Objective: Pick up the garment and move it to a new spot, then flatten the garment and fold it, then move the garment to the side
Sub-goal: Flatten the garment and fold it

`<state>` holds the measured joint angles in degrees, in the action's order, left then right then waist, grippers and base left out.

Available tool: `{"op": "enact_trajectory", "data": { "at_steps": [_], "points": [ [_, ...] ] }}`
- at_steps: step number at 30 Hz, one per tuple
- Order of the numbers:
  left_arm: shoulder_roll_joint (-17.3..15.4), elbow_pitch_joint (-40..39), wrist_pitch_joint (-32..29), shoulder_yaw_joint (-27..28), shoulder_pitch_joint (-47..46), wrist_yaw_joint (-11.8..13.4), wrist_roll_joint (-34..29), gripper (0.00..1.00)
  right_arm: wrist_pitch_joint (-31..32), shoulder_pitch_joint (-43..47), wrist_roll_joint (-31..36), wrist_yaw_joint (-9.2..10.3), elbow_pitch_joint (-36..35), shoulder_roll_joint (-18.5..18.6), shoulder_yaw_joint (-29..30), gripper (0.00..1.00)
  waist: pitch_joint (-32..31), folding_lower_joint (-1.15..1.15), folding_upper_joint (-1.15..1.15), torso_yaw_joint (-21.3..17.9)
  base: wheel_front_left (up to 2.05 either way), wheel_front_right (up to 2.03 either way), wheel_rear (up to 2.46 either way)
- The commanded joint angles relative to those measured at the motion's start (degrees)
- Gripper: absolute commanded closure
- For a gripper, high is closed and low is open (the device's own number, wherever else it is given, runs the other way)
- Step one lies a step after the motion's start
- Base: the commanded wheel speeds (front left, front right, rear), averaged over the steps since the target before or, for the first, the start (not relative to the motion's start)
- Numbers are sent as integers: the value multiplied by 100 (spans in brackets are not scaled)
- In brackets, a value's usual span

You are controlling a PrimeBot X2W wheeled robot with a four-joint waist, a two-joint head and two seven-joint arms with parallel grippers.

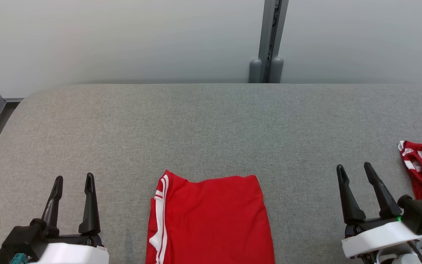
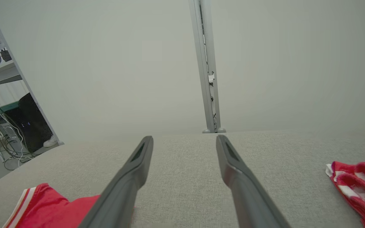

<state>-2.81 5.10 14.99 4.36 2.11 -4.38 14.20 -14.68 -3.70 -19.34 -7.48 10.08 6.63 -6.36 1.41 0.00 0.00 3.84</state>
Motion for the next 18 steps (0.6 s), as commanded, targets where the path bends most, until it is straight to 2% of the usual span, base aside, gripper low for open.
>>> {"op": "enact_trajectory", "data": {
  "at_steps": [1,5,18],
  "points": [
    [-21,20,25,-9,20,29,27,0,-46,49,102,-2,88,-28,53,0,7,0,0,-2,0,0,0],
    [-20,68,25,-56,31,21,30,0,-55,59,235,-2,246,-92,133,0,-5,0,0,9,0,0,0],
    [-20,108,25,-278,96,-3,28,0,-59,85,393,-2,110,-211,346,0,-132,0,0,18,0,0,0]
  ]
}}
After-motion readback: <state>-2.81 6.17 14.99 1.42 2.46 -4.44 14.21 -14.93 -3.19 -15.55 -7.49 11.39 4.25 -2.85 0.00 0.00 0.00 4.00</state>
